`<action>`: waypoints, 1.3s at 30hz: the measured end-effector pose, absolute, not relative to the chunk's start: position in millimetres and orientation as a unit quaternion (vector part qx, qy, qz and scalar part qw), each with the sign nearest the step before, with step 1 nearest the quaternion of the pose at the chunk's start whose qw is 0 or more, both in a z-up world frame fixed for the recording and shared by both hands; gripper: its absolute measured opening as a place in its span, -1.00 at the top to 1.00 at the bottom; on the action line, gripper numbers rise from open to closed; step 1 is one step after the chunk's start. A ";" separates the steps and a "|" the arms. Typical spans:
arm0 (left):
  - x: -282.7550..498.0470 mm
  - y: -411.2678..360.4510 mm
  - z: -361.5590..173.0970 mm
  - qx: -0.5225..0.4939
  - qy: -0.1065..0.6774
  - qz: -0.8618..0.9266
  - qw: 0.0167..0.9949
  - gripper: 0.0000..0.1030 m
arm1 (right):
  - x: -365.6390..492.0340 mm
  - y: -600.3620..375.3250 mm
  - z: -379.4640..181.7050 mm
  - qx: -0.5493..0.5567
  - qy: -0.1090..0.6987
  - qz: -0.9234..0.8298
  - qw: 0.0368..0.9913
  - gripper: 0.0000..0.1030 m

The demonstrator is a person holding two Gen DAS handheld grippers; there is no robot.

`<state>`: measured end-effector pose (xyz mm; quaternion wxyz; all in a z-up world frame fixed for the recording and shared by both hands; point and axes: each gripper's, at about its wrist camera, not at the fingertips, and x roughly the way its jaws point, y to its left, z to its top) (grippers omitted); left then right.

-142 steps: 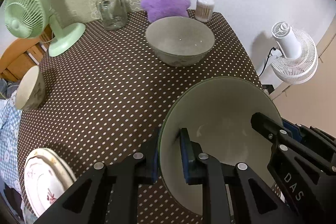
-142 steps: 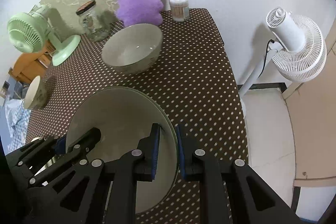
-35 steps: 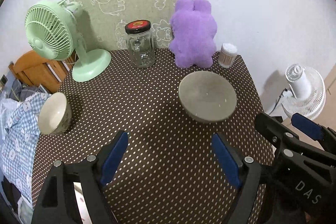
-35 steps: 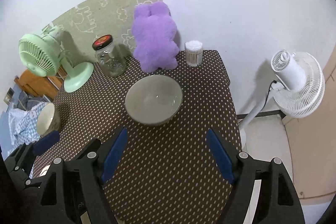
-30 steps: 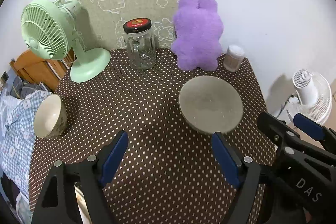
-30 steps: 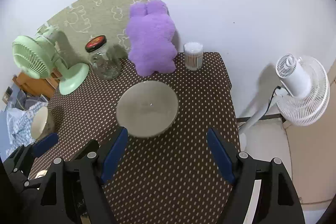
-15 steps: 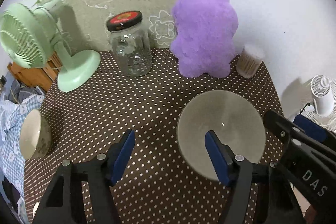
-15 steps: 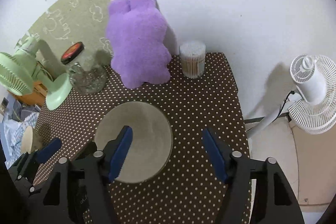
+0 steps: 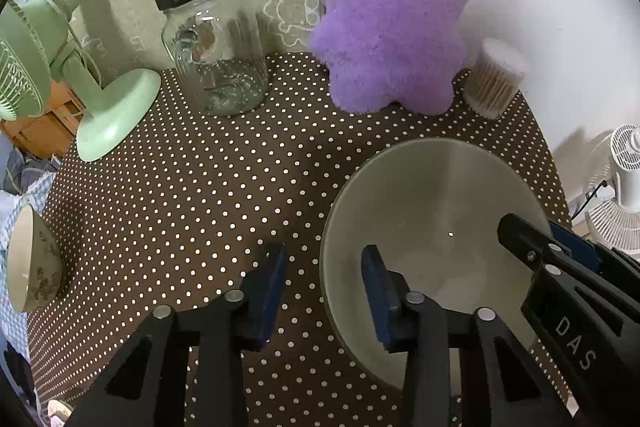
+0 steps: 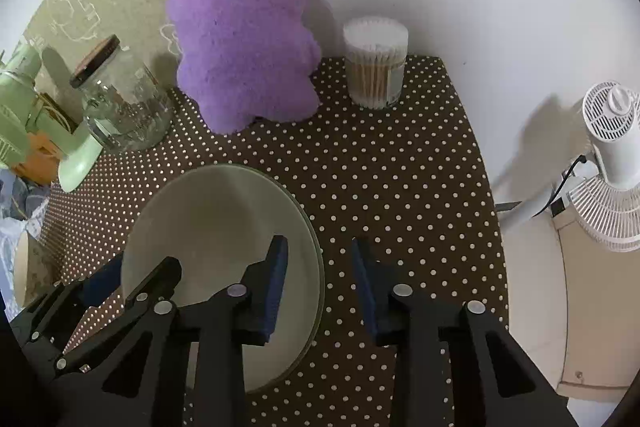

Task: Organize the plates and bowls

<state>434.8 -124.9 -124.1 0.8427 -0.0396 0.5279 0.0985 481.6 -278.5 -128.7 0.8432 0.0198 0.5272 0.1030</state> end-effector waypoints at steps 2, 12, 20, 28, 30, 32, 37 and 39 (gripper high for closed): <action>436.8 -125.5 -126.6 -0.043 0.531 0.096 0.841 0.38 | 482.9 -277.3 -132.6 0.020 0.529 0.106 0.842 0.52; 442.0 -135.6 -133.7 -0.041 0.529 0.095 0.842 0.64 | 484.6 -273.4 -136.8 0.016 0.528 0.116 0.841 0.65; 444.5 -141.7 -138.1 -0.037 0.531 0.103 0.840 0.63 | 479.2 -274.6 -136.9 0.021 0.536 0.109 0.837 0.65; 428.0 -151.9 -133.4 -0.031 0.535 0.099 0.839 0.62 | 465.5 -282.3 -133.7 0.021 0.542 0.101 0.834 0.65; 422.0 -155.1 -130.4 -0.025 0.534 0.097 0.839 0.62 | 459.8 -285.4 -131.3 0.022 0.543 0.099 0.834 0.65; 415.9 -157.2 -126.8 -0.022 0.533 0.097 0.840 0.62 | 455.5 -287.5 -129.3 0.024 0.543 0.098 0.834 0.64; 402.0 -159.2 -118.4 -0.021 0.530 0.099 0.842 0.62 | 439.0 -290.3 -120.3 0.026 0.542 0.098 0.834 0.64; 396.0 -159.5 -114.1 -0.020 0.528 0.101 0.843 0.62 | 431.5 -290.6 -116.0 0.027 0.540 0.099 0.835 0.64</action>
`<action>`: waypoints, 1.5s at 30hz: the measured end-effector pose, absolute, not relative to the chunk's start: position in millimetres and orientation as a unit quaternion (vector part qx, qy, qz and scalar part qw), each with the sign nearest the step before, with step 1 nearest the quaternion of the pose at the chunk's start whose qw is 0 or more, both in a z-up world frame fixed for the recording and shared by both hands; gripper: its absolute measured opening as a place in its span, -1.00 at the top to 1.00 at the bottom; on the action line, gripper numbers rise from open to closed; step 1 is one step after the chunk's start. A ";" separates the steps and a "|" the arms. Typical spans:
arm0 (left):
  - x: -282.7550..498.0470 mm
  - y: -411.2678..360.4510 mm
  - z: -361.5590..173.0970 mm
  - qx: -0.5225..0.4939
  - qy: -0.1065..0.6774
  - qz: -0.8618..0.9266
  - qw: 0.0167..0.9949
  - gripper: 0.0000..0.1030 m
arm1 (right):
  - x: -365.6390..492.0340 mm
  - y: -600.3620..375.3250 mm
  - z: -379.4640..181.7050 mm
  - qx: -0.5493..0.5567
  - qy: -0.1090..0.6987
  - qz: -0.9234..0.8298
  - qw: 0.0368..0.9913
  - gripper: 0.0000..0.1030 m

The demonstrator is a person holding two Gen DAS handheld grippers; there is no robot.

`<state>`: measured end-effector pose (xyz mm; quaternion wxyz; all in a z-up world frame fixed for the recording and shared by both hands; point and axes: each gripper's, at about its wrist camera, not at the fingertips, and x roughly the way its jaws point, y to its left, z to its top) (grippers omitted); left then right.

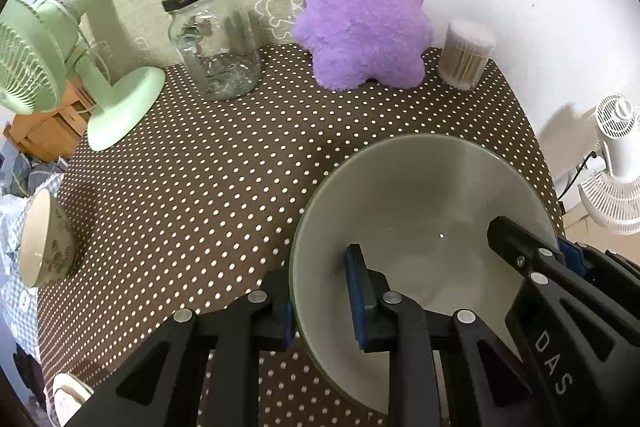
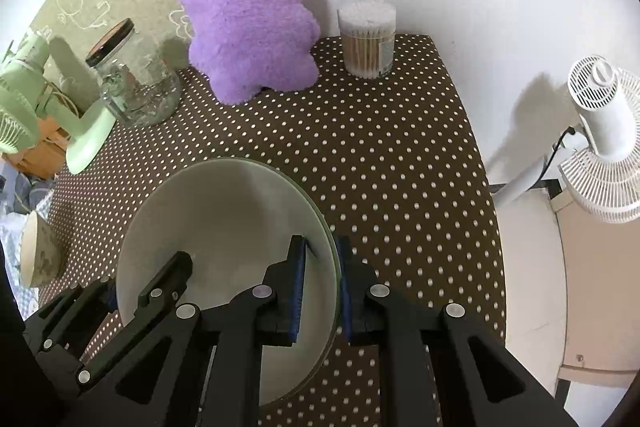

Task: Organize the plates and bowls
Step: 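Lift the grey bowl with the right tool toward the plate stack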

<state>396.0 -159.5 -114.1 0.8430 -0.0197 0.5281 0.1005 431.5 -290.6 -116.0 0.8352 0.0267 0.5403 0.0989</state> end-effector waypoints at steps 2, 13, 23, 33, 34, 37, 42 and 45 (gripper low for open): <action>390.7 -159.8 -109.5 -0.018 0.524 0.103 0.845 0.62 | 424.6 -291.1 -112.0 0.027 0.539 0.100 0.836 0.64; 346.3 -162.5 -89.4 -0.020 0.512 0.101 0.853 0.62 | 378.3 -291.4 -89.0 0.028 0.530 0.097 0.842 0.64; 304.3 -162.5 -69.4 -0.015 0.507 0.093 0.857 0.62 | 330.2 -286.1 -61.8 0.019 0.527 0.089 0.845 0.64; 258.0 -151.3 -52.5 -0.020 0.500 0.083 0.862 0.62 | 282.9 -271.4 -38.7 0.016 0.516 0.078 0.853 0.64; 254.0 -150.2 -51.7 -0.020 0.499 0.081 0.862 0.62 | 277.6 -269.7 -36.7 0.015 0.516 0.077 0.853 0.64; 239.8 -144.9 -49.7 -0.020 0.499 0.074 0.863 0.62 | 263.2 -264.4 -32.9 0.014 0.514 0.072 0.854 0.64; 217.2 -136.6 -49.4 -0.021 0.500 0.068 0.863 0.61 | 238.9 -253.6 -30.4 0.012 0.514 0.068 0.855 0.64; 204.3 -130.3 -50.4 -0.020 0.500 0.064 0.863 0.62 | 224.6 -246.7 -31.0 0.014 0.514 0.063 0.855 0.64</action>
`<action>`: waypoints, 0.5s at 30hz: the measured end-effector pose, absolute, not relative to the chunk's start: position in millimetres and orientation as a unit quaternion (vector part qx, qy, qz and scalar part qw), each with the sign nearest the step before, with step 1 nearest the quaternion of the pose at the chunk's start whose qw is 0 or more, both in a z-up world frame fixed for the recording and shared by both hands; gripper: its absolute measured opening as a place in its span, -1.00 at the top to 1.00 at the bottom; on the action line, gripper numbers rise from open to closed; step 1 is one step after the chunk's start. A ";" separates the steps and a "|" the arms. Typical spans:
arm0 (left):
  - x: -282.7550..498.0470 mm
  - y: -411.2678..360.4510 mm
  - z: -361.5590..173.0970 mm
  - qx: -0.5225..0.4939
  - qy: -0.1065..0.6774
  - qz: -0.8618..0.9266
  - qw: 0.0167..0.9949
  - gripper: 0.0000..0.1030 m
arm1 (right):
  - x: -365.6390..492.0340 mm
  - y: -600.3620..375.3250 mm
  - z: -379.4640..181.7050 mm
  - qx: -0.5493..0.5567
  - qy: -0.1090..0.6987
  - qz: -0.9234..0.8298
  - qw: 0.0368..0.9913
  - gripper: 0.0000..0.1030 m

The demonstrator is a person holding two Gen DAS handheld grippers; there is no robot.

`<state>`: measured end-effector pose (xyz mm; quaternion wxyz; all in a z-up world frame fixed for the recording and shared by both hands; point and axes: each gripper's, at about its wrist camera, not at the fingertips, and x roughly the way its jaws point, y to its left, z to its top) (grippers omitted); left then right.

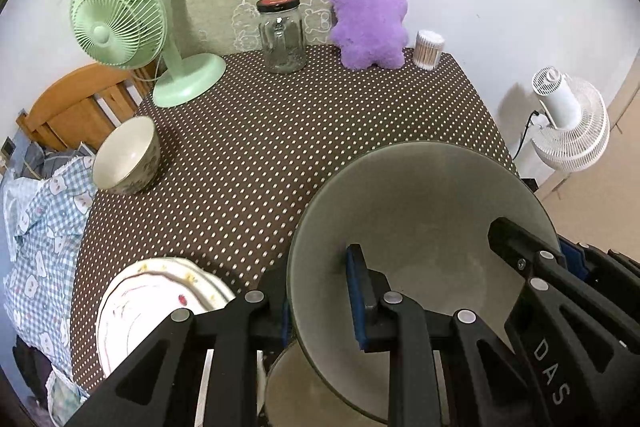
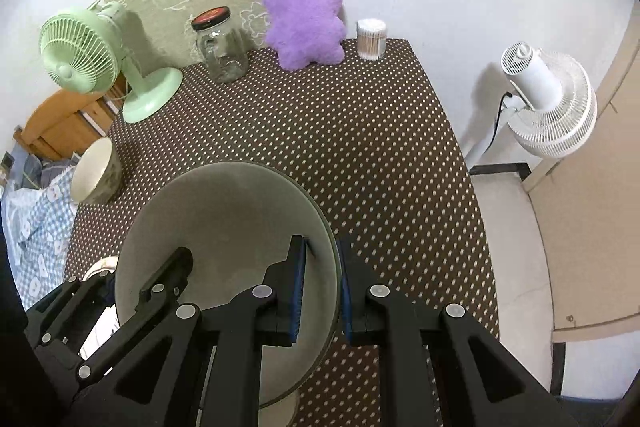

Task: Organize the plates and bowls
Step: 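Lift the grey bowl with the right tool toward the plate stack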

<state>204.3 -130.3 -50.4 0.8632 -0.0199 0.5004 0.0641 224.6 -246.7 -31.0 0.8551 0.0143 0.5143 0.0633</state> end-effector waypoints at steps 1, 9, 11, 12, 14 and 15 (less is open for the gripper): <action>199.8 -128.0 -51.2 -0.019 0.502 0.063 0.863 0.61 | 220.2 -244.4 -31.9 0.014 0.516 0.062 0.854 0.64; 169.6 -114.2 -62.3 -0.016 0.514 0.051 0.856 0.62 | 184.9 -228.9 -41.8 0.013 0.527 0.054 0.848 0.64; 162.7 -111.2 -65.7 -0.016 0.517 0.047 0.854 0.62 | 178.8 -226.4 -44.5 0.014 0.530 0.052 0.847 0.64; 160.6 -110.0 -67.1 -0.016 0.519 0.045 0.854 0.62 | 175.4 -225.2 -46.2 0.013 0.531 0.050 0.846 0.64; 156.3 -107.8 -69.3 -0.016 0.521 0.040 0.853 0.61 | 170.2 -222.7 -48.2 0.014 0.533 0.047 0.845 0.64; 154.7 -106.6 -70.4 -0.015 0.521 0.038 0.853 0.62 | 167.6 -221.4 -49.2 0.013 0.533 0.045 0.845 0.64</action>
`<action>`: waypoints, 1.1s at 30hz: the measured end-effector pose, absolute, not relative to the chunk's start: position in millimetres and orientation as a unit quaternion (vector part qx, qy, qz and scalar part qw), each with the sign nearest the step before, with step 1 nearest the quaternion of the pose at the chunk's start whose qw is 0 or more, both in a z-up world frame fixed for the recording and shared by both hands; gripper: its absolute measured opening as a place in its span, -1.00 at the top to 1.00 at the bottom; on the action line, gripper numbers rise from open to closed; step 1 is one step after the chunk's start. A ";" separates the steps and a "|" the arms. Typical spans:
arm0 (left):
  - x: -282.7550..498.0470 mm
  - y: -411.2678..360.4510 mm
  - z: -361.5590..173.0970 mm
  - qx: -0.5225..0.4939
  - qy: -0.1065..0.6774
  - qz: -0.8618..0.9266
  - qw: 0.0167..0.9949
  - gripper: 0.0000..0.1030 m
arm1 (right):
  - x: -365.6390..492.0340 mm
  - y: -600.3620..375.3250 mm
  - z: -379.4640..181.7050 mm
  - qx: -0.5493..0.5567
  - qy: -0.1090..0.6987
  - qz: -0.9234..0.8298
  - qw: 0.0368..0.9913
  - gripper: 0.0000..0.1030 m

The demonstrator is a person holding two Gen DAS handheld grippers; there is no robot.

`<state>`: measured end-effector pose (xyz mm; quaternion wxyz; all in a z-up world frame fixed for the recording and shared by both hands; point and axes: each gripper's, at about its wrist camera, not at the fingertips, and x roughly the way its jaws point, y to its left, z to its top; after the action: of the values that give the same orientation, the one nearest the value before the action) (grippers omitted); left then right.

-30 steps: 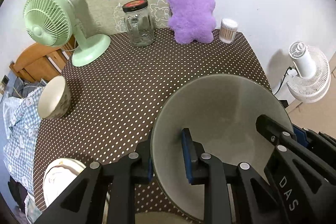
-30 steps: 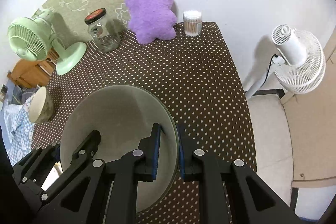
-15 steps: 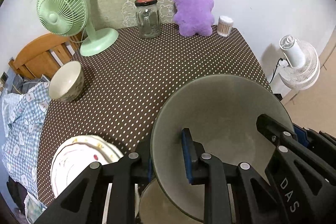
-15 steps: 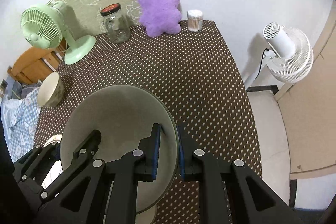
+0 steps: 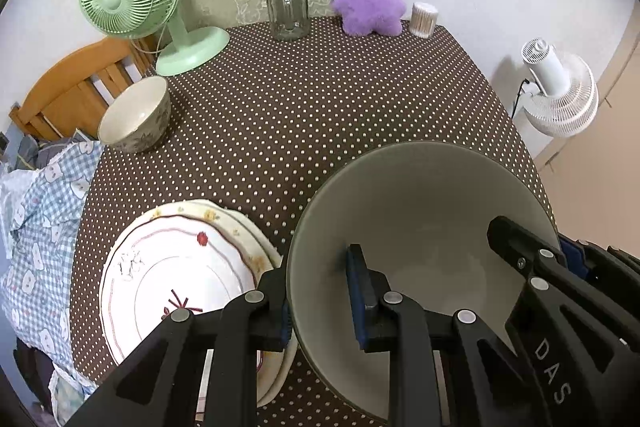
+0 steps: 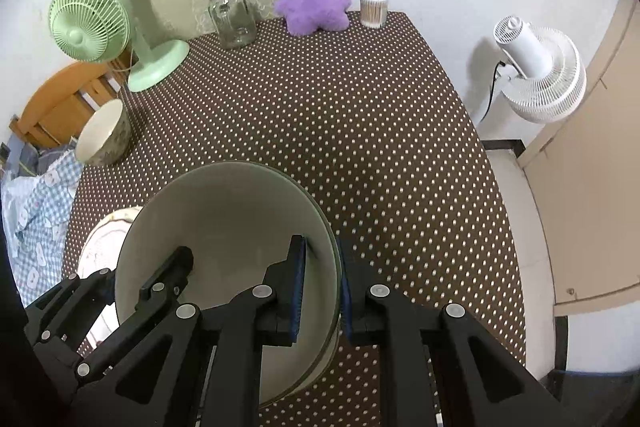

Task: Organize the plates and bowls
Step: 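Lift the grey bowl with the right tool toward the plate stack, then lower the grey bowl beside the plate stack and open the right tool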

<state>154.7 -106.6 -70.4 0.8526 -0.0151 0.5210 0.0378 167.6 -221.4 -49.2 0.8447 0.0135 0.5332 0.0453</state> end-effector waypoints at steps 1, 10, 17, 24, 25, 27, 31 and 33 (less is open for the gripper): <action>153.0 -105.7 -71.7 -0.014 0.522 0.036 0.852 0.62 | 165.3 -220.0 -50.3 0.013 0.534 0.043 0.844 0.64; 146.2 -98.5 -86.1 -0.014 0.537 0.025 0.843 0.62 | 154.7 -212.1 -65.8 0.006 0.548 0.029 0.836 0.64; 141.6 -95.8 -101.7 -0.015 0.548 0.018 0.836 0.61 | 150.7 -210.4 -80.3 0.007 0.563 0.021 0.826 0.64; 141.2 -96.5 -110.3 -0.013 0.553 0.010 0.833 0.58 | 149.7 -210.6 -86.9 0.004 0.562 0.008 0.827 0.64; 142.2 -95.9 -111.4 -0.014 0.554 0.007 0.832 0.58 | 150.5 -211.0 -87.4 0.004 0.561 0.006 0.828 0.64; 143.9 -96.9 -114.3 -0.017 0.558 0.002 0.829 0.57 | 152.1 -211.5 -88.8 0.002 0.561 0.001 0.828 0.64; 145.2 -97.5 -120.3 -0.025 0.566 -0.009 0.824 0.56 | 153.3 -212.3 -91.4 -0.004 0.558 -0.007 0.830 0.64; 145.9 -98.7 -122.0 -0.029 0.569 -0.012 0.822 0.56 | 153.5 -212.3 -92.5 -0.008 0.558 -0.011 0.830 0.64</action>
<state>145.9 -98.7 -122.0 0.8220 -0.0288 0.5686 -0.0122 153.5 -212.3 -92.5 0.8297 -0.0084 0.5581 -0.0110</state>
